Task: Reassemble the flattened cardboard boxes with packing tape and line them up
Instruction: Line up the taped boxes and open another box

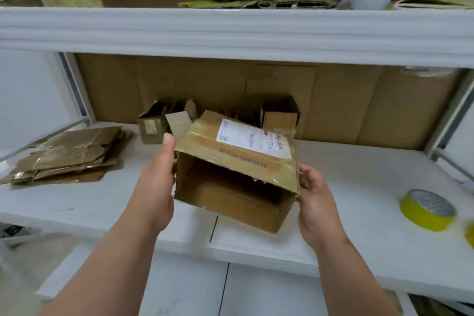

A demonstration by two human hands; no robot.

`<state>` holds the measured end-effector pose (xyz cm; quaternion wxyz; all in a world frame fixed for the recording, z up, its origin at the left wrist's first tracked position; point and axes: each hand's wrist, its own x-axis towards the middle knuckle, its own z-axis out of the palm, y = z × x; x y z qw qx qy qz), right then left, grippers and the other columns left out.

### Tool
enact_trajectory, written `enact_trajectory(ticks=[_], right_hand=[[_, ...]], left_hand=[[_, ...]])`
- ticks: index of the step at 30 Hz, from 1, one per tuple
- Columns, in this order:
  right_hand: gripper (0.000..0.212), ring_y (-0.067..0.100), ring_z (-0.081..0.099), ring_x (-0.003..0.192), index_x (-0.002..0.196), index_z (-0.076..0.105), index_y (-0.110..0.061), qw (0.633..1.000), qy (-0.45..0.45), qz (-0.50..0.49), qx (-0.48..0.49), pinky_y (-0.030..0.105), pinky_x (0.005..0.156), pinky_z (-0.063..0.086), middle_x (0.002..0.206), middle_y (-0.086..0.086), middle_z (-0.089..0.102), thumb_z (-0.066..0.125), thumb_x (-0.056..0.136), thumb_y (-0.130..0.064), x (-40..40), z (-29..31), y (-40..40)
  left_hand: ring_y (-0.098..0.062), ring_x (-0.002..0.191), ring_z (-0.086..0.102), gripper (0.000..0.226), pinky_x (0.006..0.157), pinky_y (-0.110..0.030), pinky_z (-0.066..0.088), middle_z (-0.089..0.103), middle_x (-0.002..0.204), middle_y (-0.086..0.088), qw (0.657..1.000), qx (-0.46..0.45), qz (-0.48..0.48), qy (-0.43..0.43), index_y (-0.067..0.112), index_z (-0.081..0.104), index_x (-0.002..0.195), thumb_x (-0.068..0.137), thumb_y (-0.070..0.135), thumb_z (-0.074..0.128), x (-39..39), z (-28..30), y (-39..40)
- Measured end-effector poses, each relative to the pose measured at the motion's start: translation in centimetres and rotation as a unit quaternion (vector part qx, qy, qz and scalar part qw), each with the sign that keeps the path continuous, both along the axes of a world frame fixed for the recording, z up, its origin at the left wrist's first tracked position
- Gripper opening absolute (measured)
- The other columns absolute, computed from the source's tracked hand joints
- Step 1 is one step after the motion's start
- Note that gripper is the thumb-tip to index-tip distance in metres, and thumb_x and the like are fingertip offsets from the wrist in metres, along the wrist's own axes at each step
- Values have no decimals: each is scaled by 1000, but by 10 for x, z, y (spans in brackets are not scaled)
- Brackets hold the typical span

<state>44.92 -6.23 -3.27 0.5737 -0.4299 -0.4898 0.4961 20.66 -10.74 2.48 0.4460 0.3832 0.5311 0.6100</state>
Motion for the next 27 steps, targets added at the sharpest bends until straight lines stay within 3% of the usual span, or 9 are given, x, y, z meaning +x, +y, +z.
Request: enact_trajectory(ticks=[4, 7, 10, 12, 16, 19, 21, 25, 27], right_hand=[[52, 24, 45, 136, 111, 58, -32, 1000, 0, -5, -2, 43, 96, 48, 141, -3, 54, 73, 75, 2, 52, -17, -6], [69, 20, 50, 129, 117, 46, -30, 1000, 13, -3, -11, 36, 85, 52, 135, -3, 55, 63, 76, 22, 89, -16, -11], [99, 17, 59, 114, 137, 31, -47, 999, -23, 8, -28, 28, 76, 54, 131, -4, 50, 71, 64, 7, 131, -21, -9], [103, 19, 64, 107, 140, 35, -51, 997, -40, 43, -55, 27, 80, 52, 131, -2, 52, 74, 54, -10, 156, -27, -5], [72, 22, 60, 113, 120, 54, -45, 988, -97, 67, -101, 37, 92, 53, 115, 3, 64, 78, 53, -34, 190, -44, 13], [60, 15, 64, 97, 111, 54, -33, 980, -135, 43, -140, 32, 81, 51, 103, -4, 68, 81, 59, -46, 202, -51, 31], [50, 11, 63, 94, 104, 55, -29, 966, -205, -10, -155, 28, 78, 50, 104, -3, 66, 80, 66, -50, 205, -55, 44], [70, 15, 57, 102, 105, 53, -29, 921, -366, -40, -131, 37, 91, 50, 110, -5, 59, 68, 55, -75, 208, -59, 67], [66, 10, 57, 102, 118, 49, -29, 928, -354, -40, -110, 30, 85, 50, 112, -7, 59, 74, 68, -62, 209, -57, 79]], left_hand=[[-17, 126, 51, 76, 113, -45, 34, 59, 134, 7, 999, -17, -35, 37, 39, 55, 134, 77, 87, 43, 40, 1, 17], [-22, 127, 51, 99, 111, -51, 37, 57, 136, 5, 996, -7, -50, 73, 41, 53, 132, 52, 99, 44, 72, -4, 36], [-25, 122, 57, 98, 106, -53, 44, 58, 135, 0, 997, 4, -54, 49, 36, 44, 135, 55, 91, 55, 110, -7, 57], [-28, 120, 58, 86, 104, -54, 44, 60, 132, -3, 998, 4, -53, 16, 34, 41, 137, 68, 80, 62, 138, -11, 72], [-27, 112, 61, 44, 94, -39, 50, 67, 114, -8, 990, 13, -63, -128, 11, 57, 130, 95, 35, 61, 187, -23, 110], [-23, 104, 67, 26, 98, -36, 52, 72, 102, -8, 957, -16, -117, -263, 6, 65, 116, 96, 21, 57, 224, -32, 122], [-20, 105, 67, 27, 105, -37, 47, 73, 107, -4, 961, -57, -165, -216, 13, 64, 121, 97, 24, 58, 247, -46, 124], [-8, 110, 60, 35, 106, -35, 42, 69, 115, 13, 980, -106, -163, -37, 34, 61, 124, 97, 53, 49, 275, -61, 125], [-12, 111, 58, 48, 109, -40, 38, 65, 118, 12, 986, -121, -118, -10, 33, 60, 125, 92, 65, 46, 275, -63, 130]])
